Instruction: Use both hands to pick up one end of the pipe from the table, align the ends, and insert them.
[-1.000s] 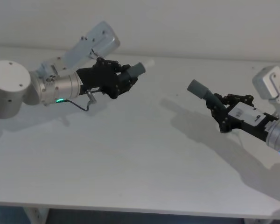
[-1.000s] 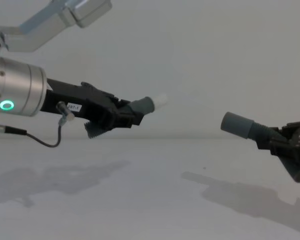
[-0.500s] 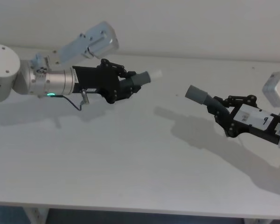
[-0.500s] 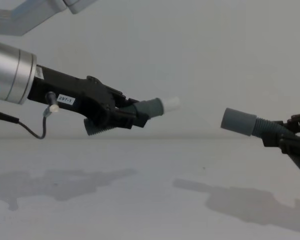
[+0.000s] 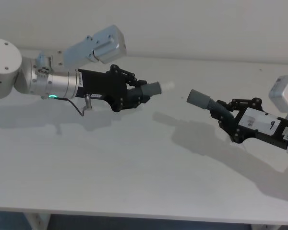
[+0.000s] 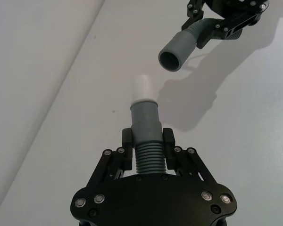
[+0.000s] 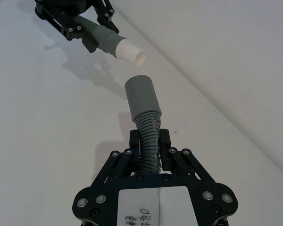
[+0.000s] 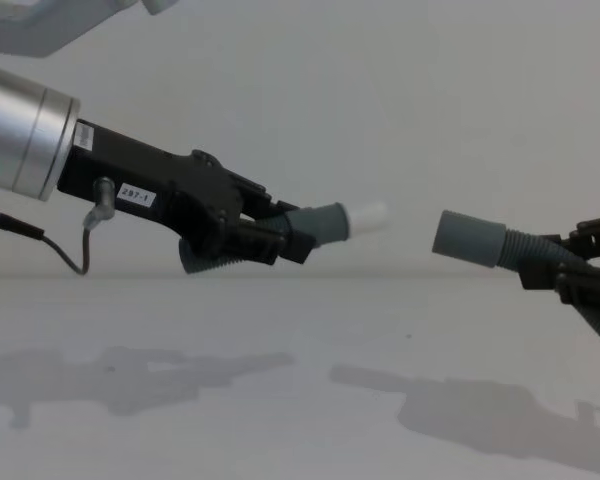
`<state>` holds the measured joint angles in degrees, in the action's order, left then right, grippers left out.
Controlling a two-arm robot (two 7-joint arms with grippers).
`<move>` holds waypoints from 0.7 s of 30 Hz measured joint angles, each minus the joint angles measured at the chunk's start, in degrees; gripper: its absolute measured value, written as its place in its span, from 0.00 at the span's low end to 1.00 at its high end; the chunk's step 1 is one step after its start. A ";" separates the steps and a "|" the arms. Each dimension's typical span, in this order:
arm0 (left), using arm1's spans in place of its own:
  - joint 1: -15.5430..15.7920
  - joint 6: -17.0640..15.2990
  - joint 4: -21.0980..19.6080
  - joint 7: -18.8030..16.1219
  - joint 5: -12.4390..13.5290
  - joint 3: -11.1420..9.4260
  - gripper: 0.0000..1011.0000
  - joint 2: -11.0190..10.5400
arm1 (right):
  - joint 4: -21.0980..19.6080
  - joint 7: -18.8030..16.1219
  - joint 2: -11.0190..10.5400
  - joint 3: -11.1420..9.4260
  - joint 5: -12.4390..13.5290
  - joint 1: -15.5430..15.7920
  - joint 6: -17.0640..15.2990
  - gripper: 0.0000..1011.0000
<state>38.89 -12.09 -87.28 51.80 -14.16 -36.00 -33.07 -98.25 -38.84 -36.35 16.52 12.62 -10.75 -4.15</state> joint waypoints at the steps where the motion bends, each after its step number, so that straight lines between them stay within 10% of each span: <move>1: 0.12 0.05 -0.01 0.22 -0.10 -0.15 0.37 0.00 | -0.14 0.00 -0.10 0.08 0.07 0.06 -0.04 0.23; 21: 1.77 0.66 0.77 2.29 -1.40 -1.97 0.37 0.53 | -1.24 0.57 -0.74 1.27 0.85 0.11 -0.92 0.23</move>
<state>40.66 -11.44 -86.51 54.09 -15.56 -37.98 -32.54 -99.48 -38.27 -37.09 17.79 13.47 -10.64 -5.07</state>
